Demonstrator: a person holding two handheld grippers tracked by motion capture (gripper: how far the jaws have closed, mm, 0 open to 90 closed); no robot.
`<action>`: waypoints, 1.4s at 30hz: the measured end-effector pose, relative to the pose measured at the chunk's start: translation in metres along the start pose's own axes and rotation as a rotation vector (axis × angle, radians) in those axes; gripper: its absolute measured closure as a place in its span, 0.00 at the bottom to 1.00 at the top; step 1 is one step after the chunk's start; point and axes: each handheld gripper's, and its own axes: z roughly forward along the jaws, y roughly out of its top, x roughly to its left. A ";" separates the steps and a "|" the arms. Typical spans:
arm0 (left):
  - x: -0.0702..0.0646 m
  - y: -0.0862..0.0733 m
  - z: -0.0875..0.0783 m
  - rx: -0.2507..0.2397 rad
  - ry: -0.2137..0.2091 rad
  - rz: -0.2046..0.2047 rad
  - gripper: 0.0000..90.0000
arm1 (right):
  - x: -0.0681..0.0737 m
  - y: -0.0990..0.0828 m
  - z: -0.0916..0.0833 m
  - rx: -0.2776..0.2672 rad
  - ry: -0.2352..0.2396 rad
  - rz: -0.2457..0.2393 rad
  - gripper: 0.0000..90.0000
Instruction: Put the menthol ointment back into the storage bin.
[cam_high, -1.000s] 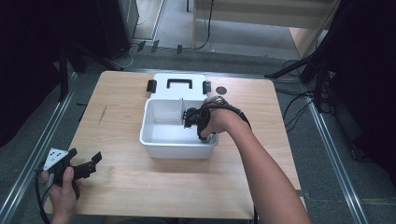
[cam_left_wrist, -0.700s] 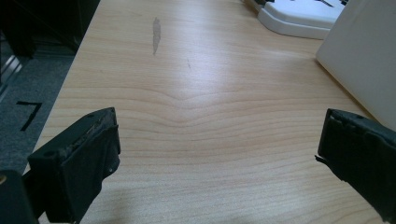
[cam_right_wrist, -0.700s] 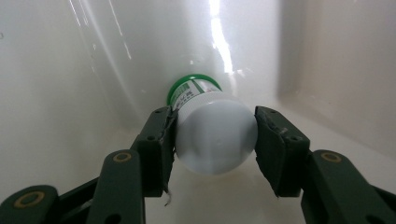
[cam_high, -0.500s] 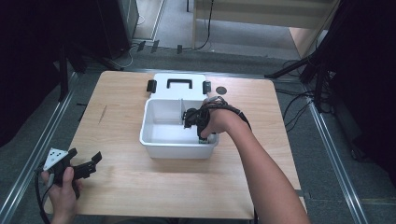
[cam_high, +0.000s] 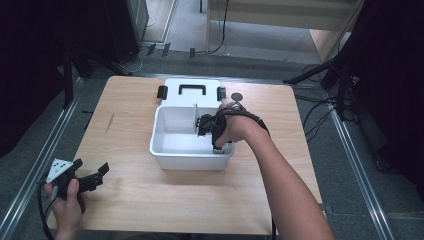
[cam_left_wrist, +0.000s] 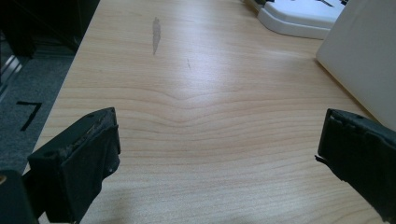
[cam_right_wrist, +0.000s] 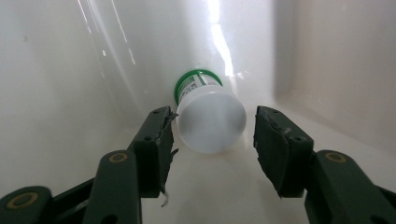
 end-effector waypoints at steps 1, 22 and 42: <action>0.000 0.000 0.000 -0.002 0.001 0.000 0.00 | 0.000 0.000 0.000 0.000 0.000 0.000 0.52; 0.000 0.000 0.000 0.002 -0.001 -0.002 0.00 | -0.003 -0.028 -0.068 -0.177 -0.001 0.145 0.19; -0.001 0.000 0.000 0.002 0.004 0.007 0.00 | -0.007 -0.118 -0.087 -0.403 -0.070 0.440 0.14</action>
